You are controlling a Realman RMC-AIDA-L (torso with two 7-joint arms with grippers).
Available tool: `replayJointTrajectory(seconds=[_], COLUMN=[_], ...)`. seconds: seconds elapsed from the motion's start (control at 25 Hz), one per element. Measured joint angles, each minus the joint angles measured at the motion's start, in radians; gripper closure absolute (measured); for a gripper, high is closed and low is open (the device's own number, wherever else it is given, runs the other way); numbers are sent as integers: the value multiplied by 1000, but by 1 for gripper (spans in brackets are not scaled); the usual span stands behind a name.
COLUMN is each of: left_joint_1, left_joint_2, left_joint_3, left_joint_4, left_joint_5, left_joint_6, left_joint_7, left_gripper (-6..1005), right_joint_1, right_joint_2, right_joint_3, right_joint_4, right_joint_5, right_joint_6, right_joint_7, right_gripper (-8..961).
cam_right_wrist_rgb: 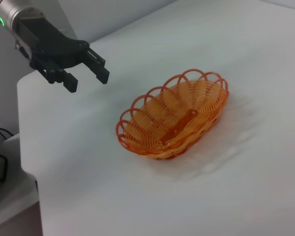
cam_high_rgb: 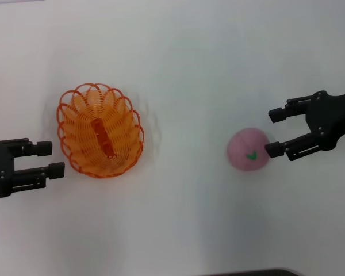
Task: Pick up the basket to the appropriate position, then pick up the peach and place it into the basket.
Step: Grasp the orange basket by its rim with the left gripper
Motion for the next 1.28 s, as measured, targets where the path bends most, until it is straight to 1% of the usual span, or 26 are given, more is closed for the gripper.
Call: replayJointTrajectory(seconds=[0.2, 0.48, 0.68, 0.8, 0.96, 1.08, 1.16, 1.28], left_joint_1=[0, 2, -3, -21, -71, -129, -180, -250], left_joint_2=[-1, -1, -1, -1, 4, 21, 31, 32], left_joint_3=[0, 0, -2, -3, 26, 100, 159, 246], left_joint_4=[0, -3, 3, 44, 150, 204, 209, 200], left_joint_5=[0, 0, 0, -1, 0, 26, 75, 169], left_joint_6=[1, 1, -9, -30, -73, -129, -189, -269], left_joint_7=[0, -1, -9, -73, -225, -353, -425, -495], left_gripper=[355, 356, 356, 356, 355, 355, 356, 356], right_joint_1=[1, 4, 5, 5, 7, 6, 4, 1], right_joint_2=[6, 40, 41, 41, 41, 43, 45, 47], right_joint_3=[3, 8, 15, 16, 16, 18, 25, 38], right_joint_4=[8, 24, 26, 26, 26, 26, 29, 47], right_joint_5=[7, 8, 9, 9, 9, 9, 9, 9], right_joint_6=[30, 61, 62, 62, 62, 62, 62, 64], right_joint_7=[-31, -77, -82, -83, -84, -92, -104, -128], right_gripper=[29, 30, 31, 31, 31, 31, 32, 32])
